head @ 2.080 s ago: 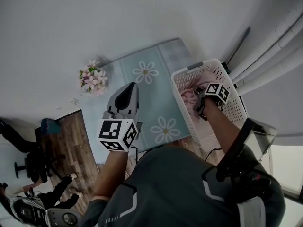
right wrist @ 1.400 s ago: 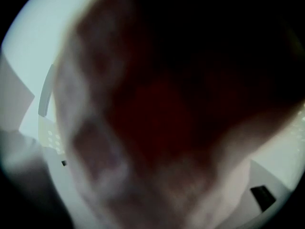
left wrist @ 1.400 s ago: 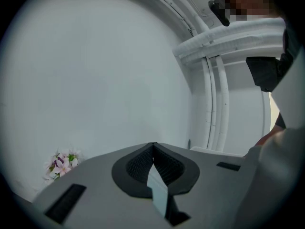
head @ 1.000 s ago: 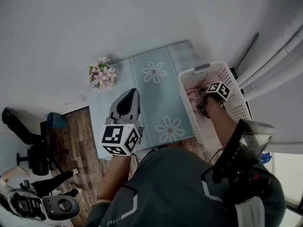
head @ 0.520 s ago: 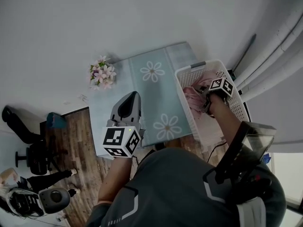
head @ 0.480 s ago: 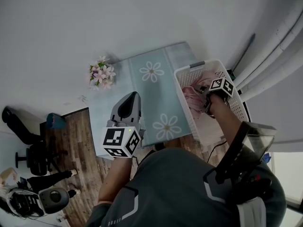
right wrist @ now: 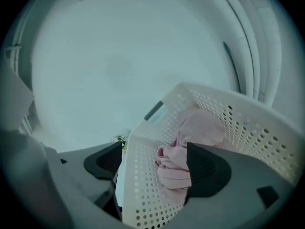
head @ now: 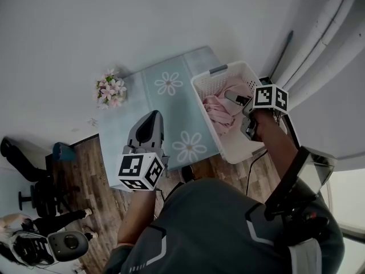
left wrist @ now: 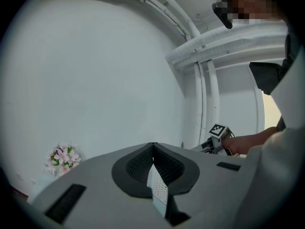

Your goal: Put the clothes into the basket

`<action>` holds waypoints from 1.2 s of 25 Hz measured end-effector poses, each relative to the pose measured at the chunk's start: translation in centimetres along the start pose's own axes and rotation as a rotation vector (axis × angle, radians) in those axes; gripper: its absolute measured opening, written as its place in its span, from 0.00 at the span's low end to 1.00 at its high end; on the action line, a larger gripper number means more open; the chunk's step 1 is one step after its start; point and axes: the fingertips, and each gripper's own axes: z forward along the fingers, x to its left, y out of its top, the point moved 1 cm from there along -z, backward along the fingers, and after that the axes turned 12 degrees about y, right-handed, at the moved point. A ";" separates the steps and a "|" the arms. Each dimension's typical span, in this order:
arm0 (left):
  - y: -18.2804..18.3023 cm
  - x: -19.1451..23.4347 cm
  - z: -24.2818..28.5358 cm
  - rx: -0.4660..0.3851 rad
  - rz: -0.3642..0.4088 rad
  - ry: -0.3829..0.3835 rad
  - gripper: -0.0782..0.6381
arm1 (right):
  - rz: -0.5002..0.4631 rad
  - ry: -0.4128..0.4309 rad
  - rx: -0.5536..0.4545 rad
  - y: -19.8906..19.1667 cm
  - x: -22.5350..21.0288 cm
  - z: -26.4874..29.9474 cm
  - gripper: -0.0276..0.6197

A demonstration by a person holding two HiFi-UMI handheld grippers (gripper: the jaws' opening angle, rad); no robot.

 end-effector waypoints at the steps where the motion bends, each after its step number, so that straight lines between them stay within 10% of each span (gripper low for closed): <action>1: 0.0 -0.5 -0.2 0.000 0.003 -0.005 0.12 | -0.058 0.011 -0.017 0.5 0.8 -0.8 0.70; 8: 0.0 -3.5 -3.5 -0.005 0.000 -0.034 0.12 | -0.465 0.090 -0.114 1.6 6.0 -6.0 0.67; 13: -1.1 -5.3 -5.9 0.017 0.024 -0.013 0.12 | -0.669 0.156 -0.142 0.3 9.5 -8.6 0.43; 30: -1.8 -6.2 -12.4 0.027 0.038 -0.001 0.12 | -0.875 0.277 -0.223 -5.4 16.0 -12.3 0.12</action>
